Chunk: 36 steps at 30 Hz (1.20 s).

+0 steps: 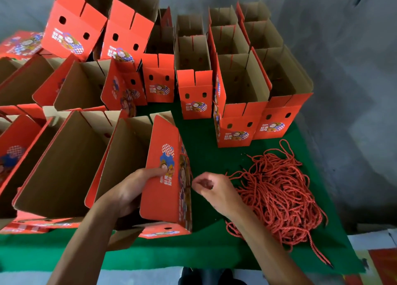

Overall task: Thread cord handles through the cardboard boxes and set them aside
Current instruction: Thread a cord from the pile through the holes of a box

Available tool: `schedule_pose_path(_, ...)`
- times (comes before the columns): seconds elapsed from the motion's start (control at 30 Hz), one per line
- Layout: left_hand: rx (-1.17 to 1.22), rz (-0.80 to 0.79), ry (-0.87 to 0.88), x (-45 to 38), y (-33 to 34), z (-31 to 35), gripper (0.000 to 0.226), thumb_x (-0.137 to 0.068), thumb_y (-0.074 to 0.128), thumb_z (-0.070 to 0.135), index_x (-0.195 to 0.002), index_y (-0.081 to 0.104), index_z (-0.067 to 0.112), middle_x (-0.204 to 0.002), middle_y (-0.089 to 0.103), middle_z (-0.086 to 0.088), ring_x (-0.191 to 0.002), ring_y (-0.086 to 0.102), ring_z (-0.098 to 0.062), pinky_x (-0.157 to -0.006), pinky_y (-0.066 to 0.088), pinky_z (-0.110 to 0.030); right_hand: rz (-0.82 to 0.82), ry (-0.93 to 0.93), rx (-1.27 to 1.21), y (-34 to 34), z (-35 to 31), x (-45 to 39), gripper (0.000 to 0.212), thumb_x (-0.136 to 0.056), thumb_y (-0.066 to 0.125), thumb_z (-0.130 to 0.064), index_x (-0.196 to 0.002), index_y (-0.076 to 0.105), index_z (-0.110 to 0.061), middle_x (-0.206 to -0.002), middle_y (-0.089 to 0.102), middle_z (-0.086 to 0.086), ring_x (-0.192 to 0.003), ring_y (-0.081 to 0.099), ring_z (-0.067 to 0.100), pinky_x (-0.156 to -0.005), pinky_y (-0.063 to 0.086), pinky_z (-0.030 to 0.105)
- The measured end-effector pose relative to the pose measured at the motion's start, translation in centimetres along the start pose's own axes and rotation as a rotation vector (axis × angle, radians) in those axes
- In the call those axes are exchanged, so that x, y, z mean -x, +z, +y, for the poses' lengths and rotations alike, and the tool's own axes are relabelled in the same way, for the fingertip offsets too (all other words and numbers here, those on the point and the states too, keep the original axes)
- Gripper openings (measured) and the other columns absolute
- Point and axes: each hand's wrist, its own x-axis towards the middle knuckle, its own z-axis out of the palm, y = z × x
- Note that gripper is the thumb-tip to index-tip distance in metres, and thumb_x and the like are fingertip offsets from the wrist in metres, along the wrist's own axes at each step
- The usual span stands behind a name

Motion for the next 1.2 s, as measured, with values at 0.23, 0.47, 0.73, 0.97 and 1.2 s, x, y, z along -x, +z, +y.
schedule_pose_path(0.23,0.04,-0.008,-0.01,-0.2,-0.8,-0.3,0.05,-0.088,0.07,0.046,-0.129,0.061,0.021,-0.114,0.076,-0.014,-0.103,0.075,-0.032,-0.091,0.057,-0.051,0.009,-0.015,-0.135,1.7,-1.3,0.6,0.008,-0.096,0.071,-0.03,-0.097,0.077,-0.025,-0.091,0.076,-0.017,-0.084,0.071,0.001,-0.073,0.057,0.02)
schedule_pose_path(0.47,0.018,-0.006,-0.012,-0.2,-0.2,-0.2,0.047,-0.089,0.068,0.047,-0.127,0.062,0.021,-0.111,0.077,-0.013,-0.101,0.075,-0.032,-0.085,0.058,-0.049,0.028,-0.127,0.096,1.6,-1.6,0.9,0.017,-0.102,0.061,-0.027,-0.1,0.074,-0.016,-0.098,0.074,-0.007,-0.083,0.069,0.006,-0.071,0.055,0.017)
schedule_pose_path(0.73,-0.01,-0.032,0.004,-0.3,0.7,-0.3,0.058,-0.086,0.064,0.061,-0.131,0.06,0.023,-0.114,0.076,-0.01,-0.105,0.074,-0.031,-0.09,0.057,-0.05,-0.011,-0.174,0.191,2.1,-1.7,1.0,0.014,-0.102,0.058,-0.024,-0.097,0.071,-0.018,-0.099,0.071,-0.009,-0.082,0.067,0.005,-0.073,0.056,0.02)
schedule_pose_path(0.97,-0.16,-0.07,-0.037,-0.3,2.7,-0.4,0.069,-0.1,0.035,0.069,-0.123,0.065,0.012,-0.11,0.076,-0.016,-0.103,0.075,-0.032,-0.087,0.061,-0.05,0.072,-0.04,-0.098,2.7,0.2,0.5,0.009,-0.094,0.072,-0.022,-0.088,0.069,-0.027,-0.083,0.073,-0.018,-0.078,0.071,0.001,-0.069,0.057,0.017)
schedule_pose_path(1.2,-0.568,-0.045,0.139,-0.1,4.8,-1.6,0.008,-0.102,0.059,0.012,-0.106,0.063,0.006,-0.104,0.073,-0.017,-0.094,0.076,-0.029,-0.079,0.063,-0.034,-0.007,0.123,-0.481,2.1,2.5,-0.5,0.013,-0.09,0.077,-0.016,-0.078,0.08,-0.02,-0.086,0.077,-0.001,-0.085,0.074,0.012,-0.078,0.057,0.022)
